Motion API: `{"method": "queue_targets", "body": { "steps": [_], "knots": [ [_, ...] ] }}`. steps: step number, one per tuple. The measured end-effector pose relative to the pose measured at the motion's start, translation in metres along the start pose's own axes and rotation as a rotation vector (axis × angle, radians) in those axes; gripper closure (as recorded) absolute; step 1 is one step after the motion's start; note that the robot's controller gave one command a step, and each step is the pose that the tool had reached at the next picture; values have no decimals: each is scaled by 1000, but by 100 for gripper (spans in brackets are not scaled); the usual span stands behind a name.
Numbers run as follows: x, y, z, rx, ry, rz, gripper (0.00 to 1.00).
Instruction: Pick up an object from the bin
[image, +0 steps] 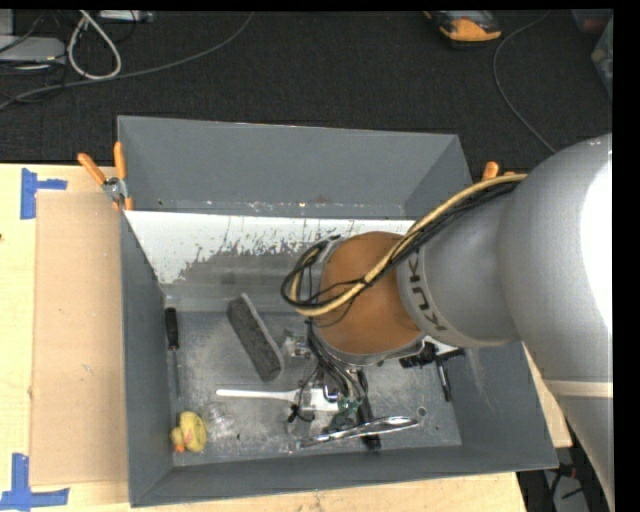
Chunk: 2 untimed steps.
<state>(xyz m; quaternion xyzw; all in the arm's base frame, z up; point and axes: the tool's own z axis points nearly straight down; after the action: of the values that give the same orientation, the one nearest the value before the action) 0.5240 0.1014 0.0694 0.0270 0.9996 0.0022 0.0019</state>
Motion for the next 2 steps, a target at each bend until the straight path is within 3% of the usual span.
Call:
{"method": "queue_targets", "body": {
  "steps": [1,2],
  "knots": [
    [-9,2,0,-1,-2,-105,0],
    [1,0,0,-1,2,8,100]
  ]
}}
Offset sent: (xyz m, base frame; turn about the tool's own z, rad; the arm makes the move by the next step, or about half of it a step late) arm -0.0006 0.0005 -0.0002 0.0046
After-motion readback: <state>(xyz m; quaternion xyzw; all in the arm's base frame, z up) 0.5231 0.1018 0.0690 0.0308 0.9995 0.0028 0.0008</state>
